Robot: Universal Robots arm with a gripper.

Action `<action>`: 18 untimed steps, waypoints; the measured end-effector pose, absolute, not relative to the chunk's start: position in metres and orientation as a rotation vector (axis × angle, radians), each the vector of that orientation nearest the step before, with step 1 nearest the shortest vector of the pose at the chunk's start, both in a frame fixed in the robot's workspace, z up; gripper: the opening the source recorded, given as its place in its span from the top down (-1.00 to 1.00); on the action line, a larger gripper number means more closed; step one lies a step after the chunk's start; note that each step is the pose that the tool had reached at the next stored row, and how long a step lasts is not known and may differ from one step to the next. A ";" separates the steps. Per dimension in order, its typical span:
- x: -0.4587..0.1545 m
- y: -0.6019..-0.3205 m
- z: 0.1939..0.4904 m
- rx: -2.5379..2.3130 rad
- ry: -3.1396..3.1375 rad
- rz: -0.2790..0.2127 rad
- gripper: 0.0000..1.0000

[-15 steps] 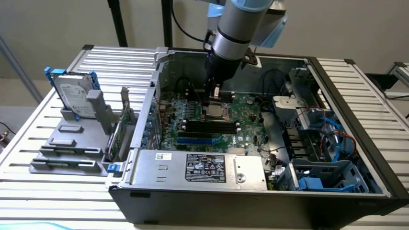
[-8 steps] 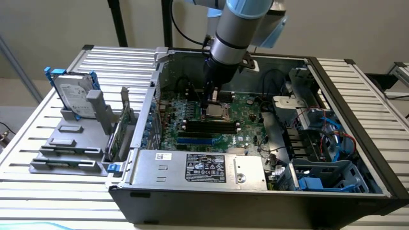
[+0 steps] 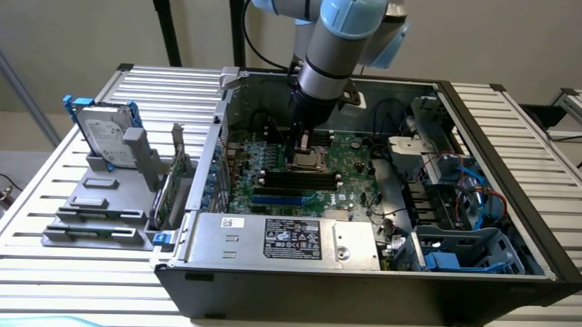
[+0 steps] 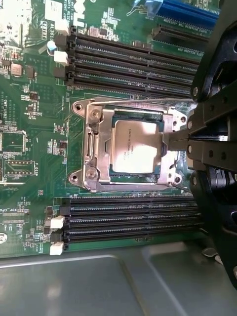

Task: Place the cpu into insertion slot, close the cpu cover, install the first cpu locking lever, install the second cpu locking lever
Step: 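Close the cpu cover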

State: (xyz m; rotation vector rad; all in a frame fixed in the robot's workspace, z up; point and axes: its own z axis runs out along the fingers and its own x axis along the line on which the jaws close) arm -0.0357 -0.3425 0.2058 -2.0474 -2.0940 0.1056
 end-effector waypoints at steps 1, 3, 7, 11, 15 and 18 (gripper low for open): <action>-0.036 -0.342 0.204 -2.046 -2.093 0.103 0.79; -0.036 -0.342 0.202 -2.043 -2.091 0.098 0.79; -0.036 -0.343 0.200 -2.039 -2.088 0.091 0.79; -0.036 -0.343 0.206 -2.036 -2.085 0.094 0.79; -0.040 -0.346 0.212 -2.035 -2.084 0.095 0.79; -0.046 -0.349 0.214 -2.035 -2.084 0.096 0.79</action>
